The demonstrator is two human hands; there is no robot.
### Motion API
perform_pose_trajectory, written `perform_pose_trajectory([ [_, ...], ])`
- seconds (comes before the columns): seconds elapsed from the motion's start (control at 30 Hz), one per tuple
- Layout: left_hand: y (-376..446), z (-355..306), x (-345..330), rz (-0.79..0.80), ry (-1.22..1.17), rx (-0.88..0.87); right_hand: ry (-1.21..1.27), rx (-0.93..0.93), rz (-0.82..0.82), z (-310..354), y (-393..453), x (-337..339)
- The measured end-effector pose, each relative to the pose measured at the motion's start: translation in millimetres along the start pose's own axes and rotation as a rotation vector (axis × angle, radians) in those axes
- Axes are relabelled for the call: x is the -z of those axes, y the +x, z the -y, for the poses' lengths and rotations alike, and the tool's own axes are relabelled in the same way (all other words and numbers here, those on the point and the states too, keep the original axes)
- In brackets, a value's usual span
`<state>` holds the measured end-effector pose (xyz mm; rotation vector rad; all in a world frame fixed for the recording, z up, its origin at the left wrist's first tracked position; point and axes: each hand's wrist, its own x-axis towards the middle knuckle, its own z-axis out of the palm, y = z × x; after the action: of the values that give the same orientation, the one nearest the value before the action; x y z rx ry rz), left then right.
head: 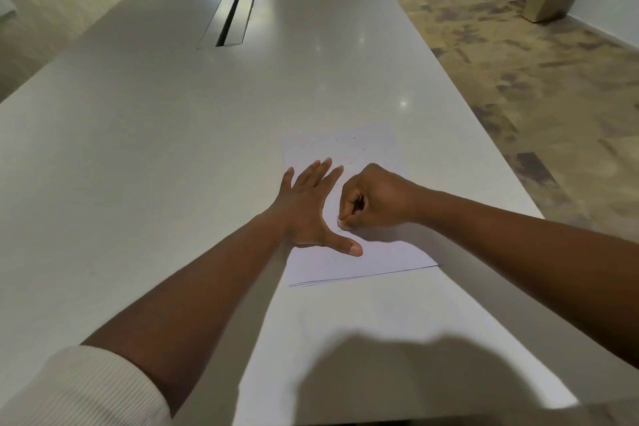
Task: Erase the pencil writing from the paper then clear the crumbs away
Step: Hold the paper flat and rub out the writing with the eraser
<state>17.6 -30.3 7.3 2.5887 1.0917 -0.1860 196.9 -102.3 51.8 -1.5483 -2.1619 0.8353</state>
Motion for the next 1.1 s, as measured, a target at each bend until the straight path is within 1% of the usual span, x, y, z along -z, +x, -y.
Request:
perform_pose_trajectory([
  [0.03, 0.0, 0.2, -0.1, -0.003, -0.002, 0.001, 0.000, -0.013, -0.031, -1.0, 1.1, 0.5],
  [0.13, 0.2, -0.1, -0.4, -0.003, -0.003, 0.001, -0.047, -0.102, -0.243, -10.9, 13.2, 9.4],
  [0.2, -0.8, -0.9, -0.3, -0.004, -0.001, 0.002, -0.094, -0.142, -0.319, -16.5, 23.6, 15.2],
  [0.3, 0.2, -0.9, 0.1, 0.007, -0.004, 0.005, -0.140, -0.113, -0.314, -19.0, 29.5, 16.0],
  [0.37, 0.5, -1.3, 0.5, 0.006, -0.005, 0.004, -0.117, -0.071, -0.292, -17.2, 24.6, 13.0],
  [0.47, 0.3, -0.6, 1.2, 0.010, -0.007, 0.003, -0.075, -0.001, -0.185, -9.9, 14.2, 5.2],
  [0.57, 0.2, -0.7, 0.4, 0.005, -0.003, 0.003, -0.047, 0.006, -0.092, -5.0, 7.6, -0.5],
  [0.63, 0.5, -0.7, 0.8, 0.005, -0.001, 0.004, -0.020, -0.017, -0.116, -6.0, 9.0, 1.1],
  [0.73, 0.2, -0.8, 1.3, 0.012, 0.006, 0.004, -0.040, -0.055, -0.255, -8.0, 18.4, 5.6],
  [0.8, 0.2, -0.4, 0.9, 0.007, 0.005, 0.005, -0.084, -0.066, -0.302, -8.5, 24.3, 6.9],
  [0.9, 1.8, 0.6, -0.1, -0.001, 0.001, -0.004, -0.059, -0.012, -0.231, -4.1, 20.3, 4.0],
  [1.0, 1.8, 0.6, -1.1, -0.008, -0.024, -0.005, 0.009, 0.057, -0.082, 3.9, 9.2, -2.2],
  [1.1, 1.7, 0.5, -2.4, -0.009, -0.018, -0.002, -0.005, 0.039, 0.071, 4.4, 0.2, -3.4],
])
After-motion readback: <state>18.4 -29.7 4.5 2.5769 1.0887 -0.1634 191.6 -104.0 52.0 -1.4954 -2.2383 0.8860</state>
